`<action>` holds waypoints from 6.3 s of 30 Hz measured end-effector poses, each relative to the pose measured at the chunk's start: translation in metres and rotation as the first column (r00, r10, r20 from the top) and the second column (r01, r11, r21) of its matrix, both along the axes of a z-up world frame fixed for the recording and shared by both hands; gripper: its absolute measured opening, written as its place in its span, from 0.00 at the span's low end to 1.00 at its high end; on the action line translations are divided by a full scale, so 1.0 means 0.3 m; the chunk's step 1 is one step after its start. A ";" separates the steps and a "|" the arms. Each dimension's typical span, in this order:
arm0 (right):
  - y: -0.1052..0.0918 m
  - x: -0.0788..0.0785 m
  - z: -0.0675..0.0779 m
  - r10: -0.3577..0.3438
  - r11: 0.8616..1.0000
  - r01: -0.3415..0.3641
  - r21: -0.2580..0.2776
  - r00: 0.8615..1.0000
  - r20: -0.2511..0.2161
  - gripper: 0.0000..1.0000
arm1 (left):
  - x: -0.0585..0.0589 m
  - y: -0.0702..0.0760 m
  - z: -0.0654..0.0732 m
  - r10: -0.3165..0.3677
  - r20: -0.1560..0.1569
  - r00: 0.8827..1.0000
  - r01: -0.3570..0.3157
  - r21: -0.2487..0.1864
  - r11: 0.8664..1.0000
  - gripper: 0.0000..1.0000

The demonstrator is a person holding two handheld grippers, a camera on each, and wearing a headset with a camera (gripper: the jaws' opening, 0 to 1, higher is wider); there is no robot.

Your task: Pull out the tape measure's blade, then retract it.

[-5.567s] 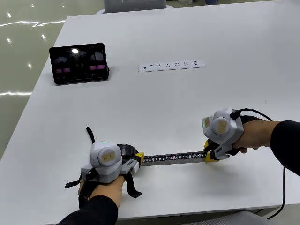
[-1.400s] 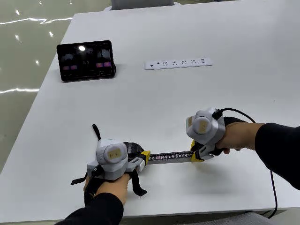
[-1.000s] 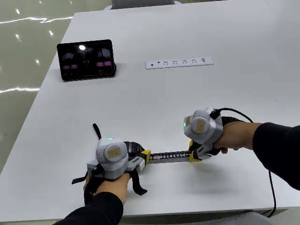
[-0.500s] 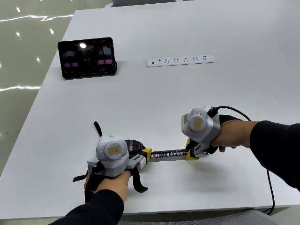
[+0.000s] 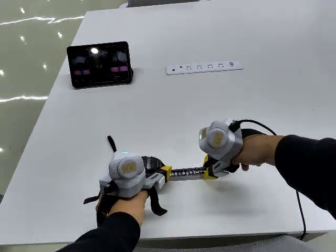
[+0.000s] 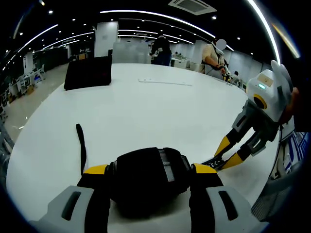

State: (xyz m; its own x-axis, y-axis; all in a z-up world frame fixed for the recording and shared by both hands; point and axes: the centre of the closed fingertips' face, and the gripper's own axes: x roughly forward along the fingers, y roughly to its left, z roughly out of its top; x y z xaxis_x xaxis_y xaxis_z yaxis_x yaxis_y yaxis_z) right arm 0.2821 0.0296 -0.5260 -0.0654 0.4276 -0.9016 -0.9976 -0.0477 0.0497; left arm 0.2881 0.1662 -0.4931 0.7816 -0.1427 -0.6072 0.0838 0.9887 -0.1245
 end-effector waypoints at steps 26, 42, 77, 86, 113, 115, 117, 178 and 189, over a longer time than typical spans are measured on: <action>0.042 -0.006 0.001 -0.009 1.000 0.009 0.010 1.000 -0.009 0.11 | -0.004 -0.002 0.003 -0.008 -0.005 1.000 0.008 -0.007 1.000 0.60; 0.085 -0.011 0.000 -0.032 0.999 0.032 0.023 0.999 -0.018 0.11 | -0.004 -0.002 0.001 -0.011 -0.010 1.000 0.011 -0.014 1.000 0.60; 0.183 -0.033 0.006 -0.024 0.996 0.026 0.088 0.999 -0.029 0.11 | -0.008 -0.001 0.005 -0.003 -0.016 1.000 0.003 -0.035 0.999 0.60; 0.206 -0.036 0.007 -0.028 0.995 0.030 0.095 0.999 -0.030 0.11 | -0.006 -0.001 0.005 -0.002 -0.015 1.000 0.001 -0.036 0.999 0.60; 0.298 -0.046 0.015 -0.024 0.989 0.029 0.148 0.999 -0.033 0.11 | -0.003 0.001 0.003 0.002 -0.014 1.000 -0.003 -0.047 0.999 0.60; 0.294 -0.044 0.017 -0.029 0.988 0.034 0.152 0.999 -0.039 0.11 | -0.002 0.001 0.003 0.003 -0.013 1.000 -0.004 -0.048 0.999 0.60; 0.295 -0.046 0.016 -0.022 0.988 0.027 0.152 0.999 -0.035 0.11 | -0.002 0.000 0.002 0.002 -0.013 1.000 -0.003 -0.047 0.999 0.61; -0.212 0.001 0.192 -0.445 0.845 0.429 0.319 0.895 -0.025 0.49 | -0.161 0.160 0.139 -0.493 -0.036 0.869 0.490 -0.059 0.870 0.99; -0.386 -0.007 0.213 -0.508 0.810 0.492 0.319 0.861 -0.038 0.59 | -0.178 0.260 0.151 -0.497 -0.070 0.865 0.497 -0.022 0.868 0.99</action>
